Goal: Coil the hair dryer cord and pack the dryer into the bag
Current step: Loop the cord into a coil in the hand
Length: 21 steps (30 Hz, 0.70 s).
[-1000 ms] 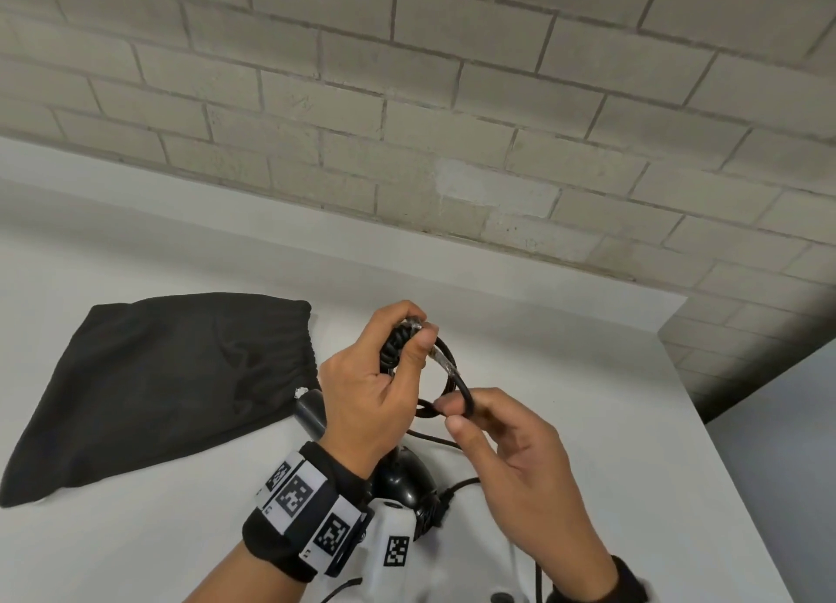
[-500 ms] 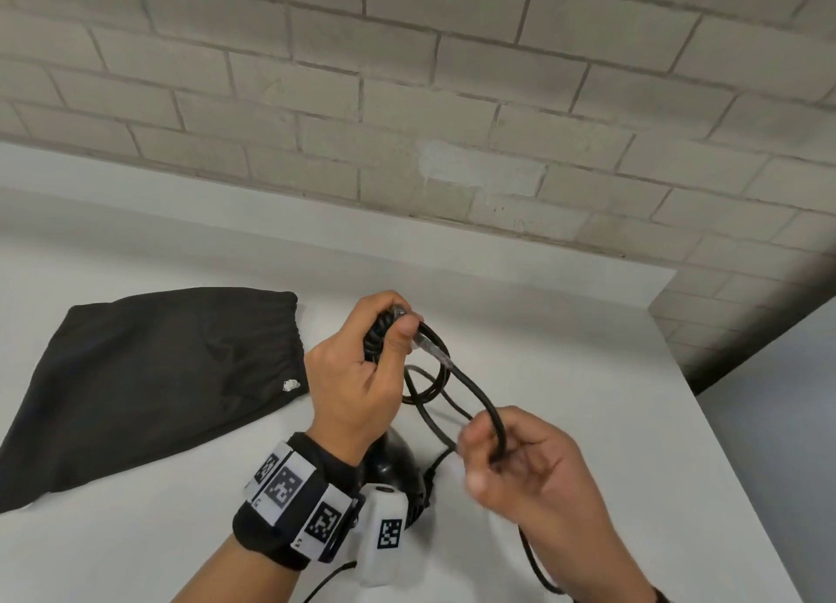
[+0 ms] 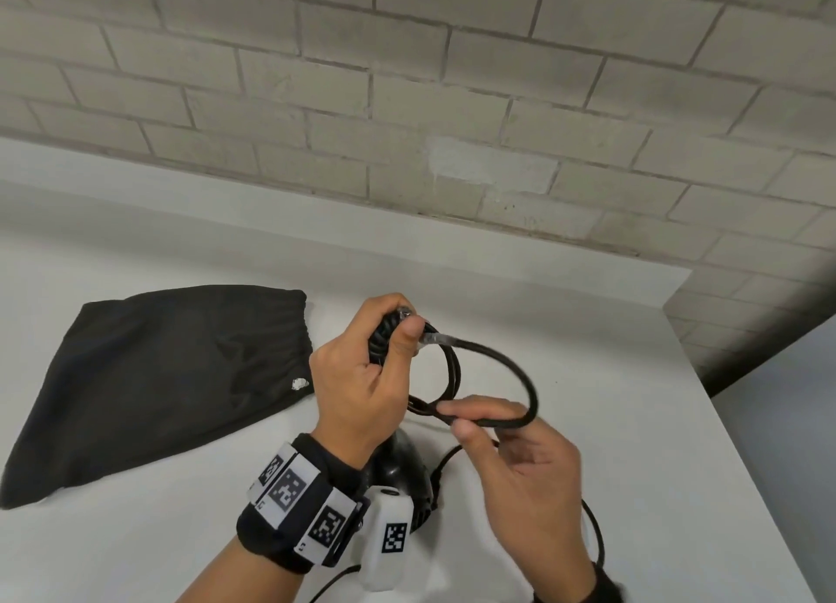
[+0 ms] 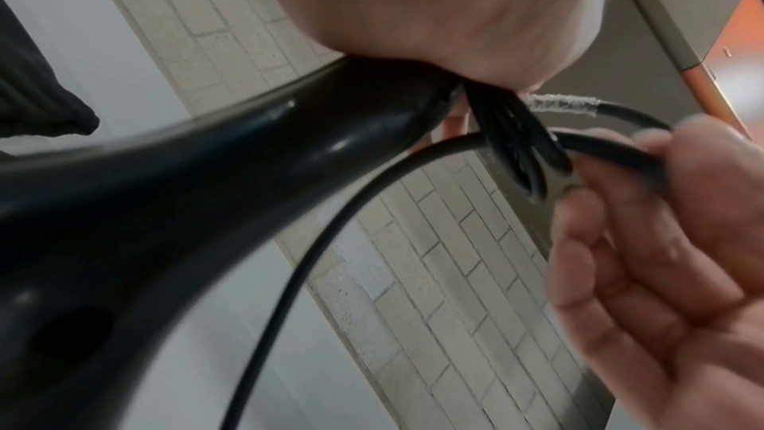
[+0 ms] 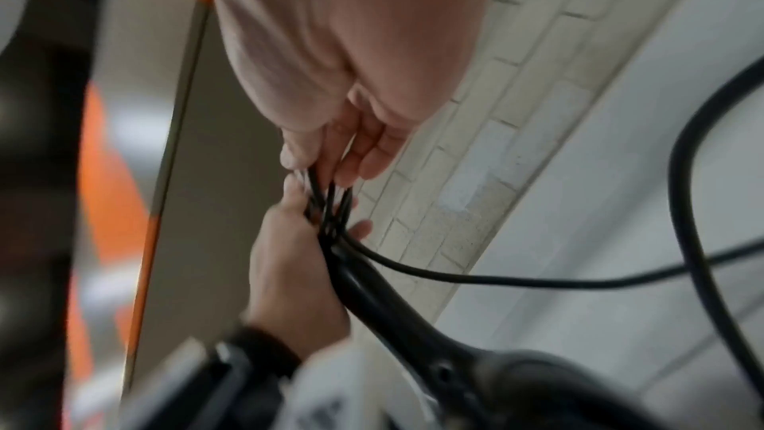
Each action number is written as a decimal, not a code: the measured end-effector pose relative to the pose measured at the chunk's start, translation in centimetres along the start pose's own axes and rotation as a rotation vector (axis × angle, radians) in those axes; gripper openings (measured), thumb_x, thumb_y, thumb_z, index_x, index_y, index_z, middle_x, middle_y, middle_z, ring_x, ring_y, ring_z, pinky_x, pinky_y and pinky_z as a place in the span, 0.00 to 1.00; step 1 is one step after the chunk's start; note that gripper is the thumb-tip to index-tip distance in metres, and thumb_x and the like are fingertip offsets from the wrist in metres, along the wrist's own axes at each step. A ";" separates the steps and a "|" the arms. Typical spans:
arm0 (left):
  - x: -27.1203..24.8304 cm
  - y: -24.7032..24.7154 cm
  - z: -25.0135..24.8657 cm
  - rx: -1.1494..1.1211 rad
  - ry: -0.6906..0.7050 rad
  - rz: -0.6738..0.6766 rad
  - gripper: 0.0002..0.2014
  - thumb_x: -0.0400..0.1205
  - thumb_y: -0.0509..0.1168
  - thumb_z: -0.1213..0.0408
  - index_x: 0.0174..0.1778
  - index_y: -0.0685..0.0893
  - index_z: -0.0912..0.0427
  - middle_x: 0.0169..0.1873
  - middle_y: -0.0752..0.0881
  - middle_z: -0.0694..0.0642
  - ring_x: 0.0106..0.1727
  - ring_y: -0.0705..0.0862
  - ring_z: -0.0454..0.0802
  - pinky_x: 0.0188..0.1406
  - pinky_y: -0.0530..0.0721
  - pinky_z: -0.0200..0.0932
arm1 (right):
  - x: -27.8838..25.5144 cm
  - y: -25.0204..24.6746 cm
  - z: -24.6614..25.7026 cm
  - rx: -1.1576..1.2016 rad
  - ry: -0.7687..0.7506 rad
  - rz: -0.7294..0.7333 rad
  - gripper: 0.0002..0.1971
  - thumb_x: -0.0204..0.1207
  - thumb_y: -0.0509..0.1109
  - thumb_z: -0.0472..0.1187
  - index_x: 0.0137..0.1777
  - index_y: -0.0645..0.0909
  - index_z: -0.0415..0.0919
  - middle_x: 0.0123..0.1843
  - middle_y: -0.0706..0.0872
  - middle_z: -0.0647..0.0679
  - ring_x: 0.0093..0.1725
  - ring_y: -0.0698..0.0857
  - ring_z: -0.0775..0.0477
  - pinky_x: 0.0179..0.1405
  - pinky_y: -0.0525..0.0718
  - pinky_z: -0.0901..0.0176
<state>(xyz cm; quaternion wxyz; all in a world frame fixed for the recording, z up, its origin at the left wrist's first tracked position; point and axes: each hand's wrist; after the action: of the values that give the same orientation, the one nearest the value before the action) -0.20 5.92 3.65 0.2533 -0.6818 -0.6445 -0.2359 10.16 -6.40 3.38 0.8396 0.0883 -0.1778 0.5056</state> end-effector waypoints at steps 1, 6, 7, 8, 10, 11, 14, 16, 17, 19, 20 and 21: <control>0.0 0.0 0.0 -0.004 -0.005 -0.007 0.17 0.86 0.60 0.42 0.50 0.83 0.53 0.34 0.89 0.50 0.32 0.89 0.56 0.31 0.87 0.59 | 0.1 -0.5 0.3 0.107 0.048 -0.032 0.05 0.69 0.80 0.46 0.43 0.89 0.48 0.42 0.93 0.47 0.48 0.91 0.49 0.51 0.86 0.64; 0.2 0.1 0.0 0.019 -0.012 -0.023 0.17 0.85 0.60 0.41 0.50 0.83 0.51 0.35 0.88 0.48 0.30 0.88 0.56 0.30 0.86 0.59 | -1.4 -4.7 -0.3 0.737 0.332 0.062 0.19 0.69 0.81 0.48 0.52 0.87 0.35 0.28 0.80 0.47 0.27 0.85 0.45 0.45 0.90 0.46; 0.3 0.0 0.1 0.023 -0.010 -0.023 0.18 0.86 0.60 0.41 0.50 0.83 0.51 0.33 0.88 0.48 0.30 0.88 0.56 0.30 0.85 0.59 | -2.0 -5.8 -0.6 0.769 0.426 0.085 0.20 0.71 0.80 0.47 0.54 0.86 0.32 0.26 0.76 0.47 0.20 0.79 0.48 0.35 0.89 0.48; 0.3 0.0 0.2 0.030 -0.006 -0.020 0.18 0.86 0.59 0.40 0.50 0.83 0.51 0.32 0.87 0.49 0.30 0.88 0.56 0.29 0.85 0.59 | -2.4 -6.9 -0.7 0.728 0.535 0.084 0.23 0.69 0.82 0.49 0.53 0.85 0.29 0.24 0.71 0.46 0.15 0.72 0.50 0.24 0.84 0.55; 0.4 0.1 0.3 0.056 -0.005 -0.009 0.18 0.85 0.59 0.39 0.50 0.82 0.50 0.30 0.87 0.50 0.30 0.86 0.55 0.29 0.84 0.58 | -3.5 -9.1 -0.9 0.388 0.683 0.063 0.29 0.55 0.88 0.54 0.46 0.87 0.30 0.20 0.67 0.43 0.15 0.63 0.54 0.17 0.69 0.68; 0.4 0.2 0.2 0.068 -0.008 -0.005 0.18 0.85 0.59 0.39 0.49 0.82 0.49 0.30 0.86 0.50 0.29 0.86 0.55 0.29 0.83 0.58 | -3.9 -9.8 -1.0 0.149 0.681 0.061 0.22 0.54 0.89 0.49 0.41 0.89 0.35 0.20 0.67 0.42 0.17 0.64 0.53 0.17 0.67 0.69; 0.5 0.5 0.2 0.063 -0.019 -0.003 0.17 0.85 0.59 0.39 0.49 0.82 0.49 0.28 0.85 0.49 0.29 0.86 0.53 0.30 0.84 0.57 | -4.5 -10.3 -2.0 -0.300 0.481 -0.055 0.17 0.65 0.81 0.24 0.39 0.90 0.49 0.23 0.76 0.47 0.22 0.73 0.53 0.26 0.75 0.73; 0.5 0.6 0.1 0.039 -0.021 0.002 0.16 0.85 0.60 0.40 0.50 0.82 0.49 0.30 0.86 0.48 0.31 0.88 0.50 0.31 0.85 0.57 | -4.6 -10.2 -2.7 -0.407 0.383 -0.240 0.26 0.65 0.79 0.21 0.43 0.88 0.59 0.30 0.84 0.52 0.28 0.80 0.58 0.34 0.78 0.78; 0.5 0.6 0.1 0.031 -0.023 0.005 0.16 0.85 0.60 0.40 0.50 0.82 0.48 0.32 0.87 0.47 0.31 0.89 0.50 0.31 0.86 0.57 | -4.6 -9.8 -2.9 -0.461 0.328 -0.296 0.29 0.64 0.81 0.23 0.49 0.86 0.62 0.38 0.87 0.55 0.37 0.84 0.59 0.41 0.79 0.78; 0.5 0.7 0.1 0.023 -0.029 0.012 0.15 0.85 0.60 0.40 0.50 0.82 0.48 0.33 0.87 0.47 0.30 0.89 0.50 0.31 0.86 0.58 | -4.5 -8.5 -2.8 -0.599 0.219 -0.339 0.33 0.62 0.85 0.30 0.64 0.79 0.55 0.57 0.83 0.52 0.54 0.81 0.58 0.56 0.76 0.78; 0.5 0.8 0.0 0.023 -0.031 0.014 0.16 0.85 0.60 0.40 0.50 0.82 0.48 0.33 0.87 0.47 0.30 0.89 0.51 0.31 0.86 0.59 | -4.4 -7.6 -2.3 -0.646 0.136 -0.371 0.34 0.61 0.86 0.34 0.67 0.77 0.47 0.62 0.80 0.49 0.58 0.79 0.54 0.60 0.74 0.77; 0.5 0.8 0.0 0.026 -0.034 0.016 0.16 0.85 0.60 0.39 0.50 0.82 0.48 0.33 0.87 0.48 0.30 0.89 0.52 0.30 0.86 0.59 | -4.2 -6.4 -1.6 -0.673 0.032 -0.416 0.33 0.61 0.84 0.38 0.67 0.76 0.40 0.63 0.77 0.46 0.59 0.77 0.51 0.61 0.74 0.75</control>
<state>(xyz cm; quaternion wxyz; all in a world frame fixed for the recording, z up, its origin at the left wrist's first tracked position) 0.66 6.30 3.93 0.2529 -0.6875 -0.6462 -0.2140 14.41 -12.31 0.45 0.9088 -0.1657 -0.2990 0.2394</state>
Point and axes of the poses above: each hand's wrist, its own x-axis towards the middle knuckle, its own y-axis out of the palm, z = x × y
